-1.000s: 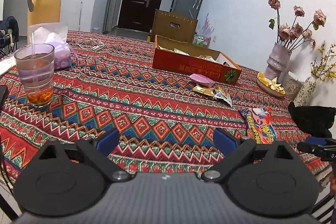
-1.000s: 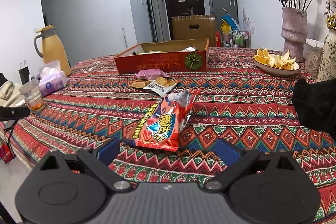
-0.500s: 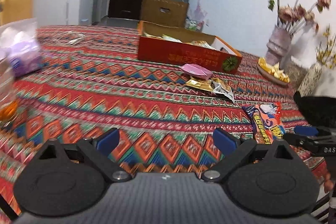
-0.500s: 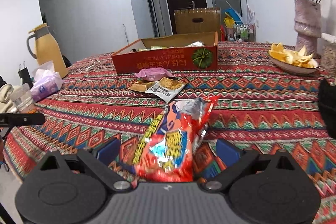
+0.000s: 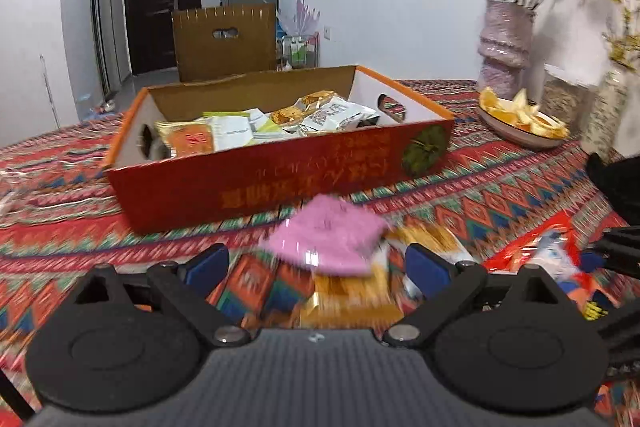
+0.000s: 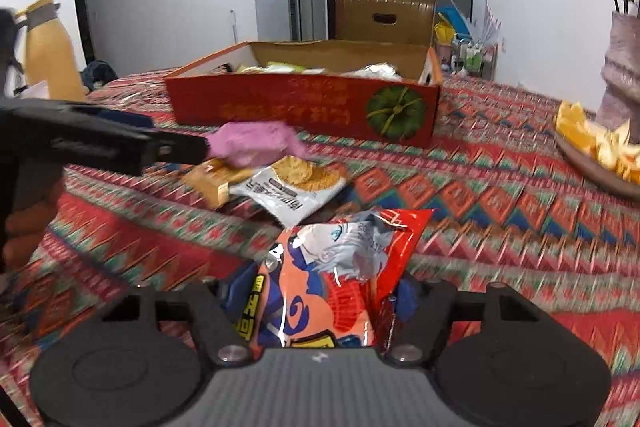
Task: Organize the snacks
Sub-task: 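Grasp a pink packet with the left tool while the right tool grasps the red chip bag, then carry both packets into the orange box and open both tools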
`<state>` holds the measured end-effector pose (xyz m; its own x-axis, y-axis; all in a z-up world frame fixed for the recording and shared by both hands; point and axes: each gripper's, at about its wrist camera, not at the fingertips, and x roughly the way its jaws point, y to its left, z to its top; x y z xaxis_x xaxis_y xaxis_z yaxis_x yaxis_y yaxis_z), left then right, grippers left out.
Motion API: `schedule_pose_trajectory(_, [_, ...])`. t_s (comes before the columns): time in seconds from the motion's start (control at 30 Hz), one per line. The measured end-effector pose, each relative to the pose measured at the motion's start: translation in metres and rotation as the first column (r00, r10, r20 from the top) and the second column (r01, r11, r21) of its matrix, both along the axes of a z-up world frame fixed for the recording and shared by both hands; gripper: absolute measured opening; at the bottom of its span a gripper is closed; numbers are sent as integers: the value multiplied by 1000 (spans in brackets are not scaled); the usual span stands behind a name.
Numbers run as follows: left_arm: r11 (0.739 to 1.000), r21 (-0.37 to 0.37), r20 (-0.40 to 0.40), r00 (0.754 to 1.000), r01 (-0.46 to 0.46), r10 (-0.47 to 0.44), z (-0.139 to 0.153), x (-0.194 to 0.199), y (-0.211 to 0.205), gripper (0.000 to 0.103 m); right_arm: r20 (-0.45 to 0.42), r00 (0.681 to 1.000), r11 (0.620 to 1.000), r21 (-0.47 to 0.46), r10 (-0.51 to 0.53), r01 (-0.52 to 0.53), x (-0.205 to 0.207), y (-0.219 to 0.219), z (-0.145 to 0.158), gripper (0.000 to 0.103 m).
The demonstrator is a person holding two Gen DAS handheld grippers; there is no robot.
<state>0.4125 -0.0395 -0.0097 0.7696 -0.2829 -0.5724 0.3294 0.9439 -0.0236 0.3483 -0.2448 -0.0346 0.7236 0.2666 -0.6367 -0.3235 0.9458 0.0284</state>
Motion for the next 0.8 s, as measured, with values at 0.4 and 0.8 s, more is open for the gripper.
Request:
schedule_pose_trajectory(0.4, [994,13,-79,991,108,-106,-24,44,-17,67,7,995,995,4,-100,100,20,-23,-4,78])
schedule_pose_trajectory(0.8, [991,-74,-18,994,-111,110,26,-74,35,63,28,995,996,1,-94,94,-54,-29,8,55])
